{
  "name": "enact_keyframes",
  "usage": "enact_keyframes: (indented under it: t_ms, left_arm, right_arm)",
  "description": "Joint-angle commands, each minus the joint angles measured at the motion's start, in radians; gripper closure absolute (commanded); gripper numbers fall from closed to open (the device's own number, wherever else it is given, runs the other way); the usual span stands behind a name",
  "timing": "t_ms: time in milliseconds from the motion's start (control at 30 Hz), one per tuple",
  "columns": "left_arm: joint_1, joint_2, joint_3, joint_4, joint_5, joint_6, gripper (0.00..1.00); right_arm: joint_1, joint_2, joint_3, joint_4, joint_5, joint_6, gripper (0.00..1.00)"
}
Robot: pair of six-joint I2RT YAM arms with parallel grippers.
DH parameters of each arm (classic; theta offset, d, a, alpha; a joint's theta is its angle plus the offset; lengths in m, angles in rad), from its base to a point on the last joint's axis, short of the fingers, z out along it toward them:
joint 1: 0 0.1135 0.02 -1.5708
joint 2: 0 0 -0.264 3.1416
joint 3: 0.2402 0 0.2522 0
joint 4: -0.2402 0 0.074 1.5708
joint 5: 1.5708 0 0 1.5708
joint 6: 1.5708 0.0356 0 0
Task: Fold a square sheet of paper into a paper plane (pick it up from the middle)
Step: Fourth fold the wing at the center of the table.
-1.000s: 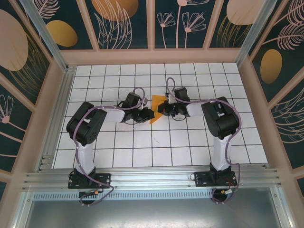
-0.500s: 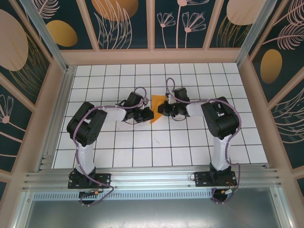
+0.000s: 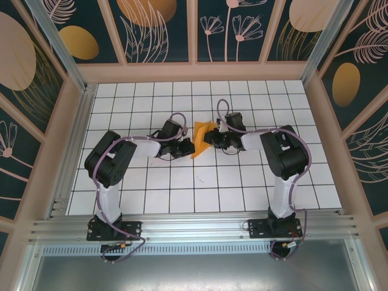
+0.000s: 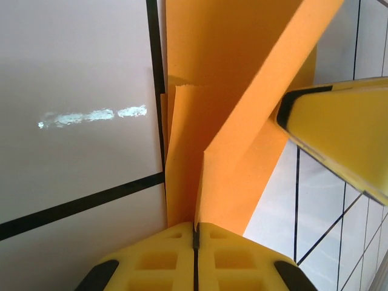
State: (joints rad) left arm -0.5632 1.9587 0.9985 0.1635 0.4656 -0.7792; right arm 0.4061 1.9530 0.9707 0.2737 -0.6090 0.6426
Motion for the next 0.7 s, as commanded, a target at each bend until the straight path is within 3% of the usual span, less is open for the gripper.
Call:
enact_keyframes:
  t_ms: [0, 267, 667]
  left_arm:
    - [-0.004, -0.020, -0.052, 0.022, -0.019, -0.023, 0.91]
    - [-0.004, -0.012, -0.063, 0.044, -0.009, -0.029, 0.91]
    - [-0.004, -0.018, -0.058, 0.059, 0.011, -0.031, 0.88]
  right_arm:
    - [-0.002, -0.026, -0.005, 0.029, 0.025, 0.016, 0.73]
    - [0.026, 0.019, 0.083, -0.095, 0.042, -0.064, 0.69]
    - [0.037, 0.071, 0.135, -0.162, 0.065, -0.090, 0.81]
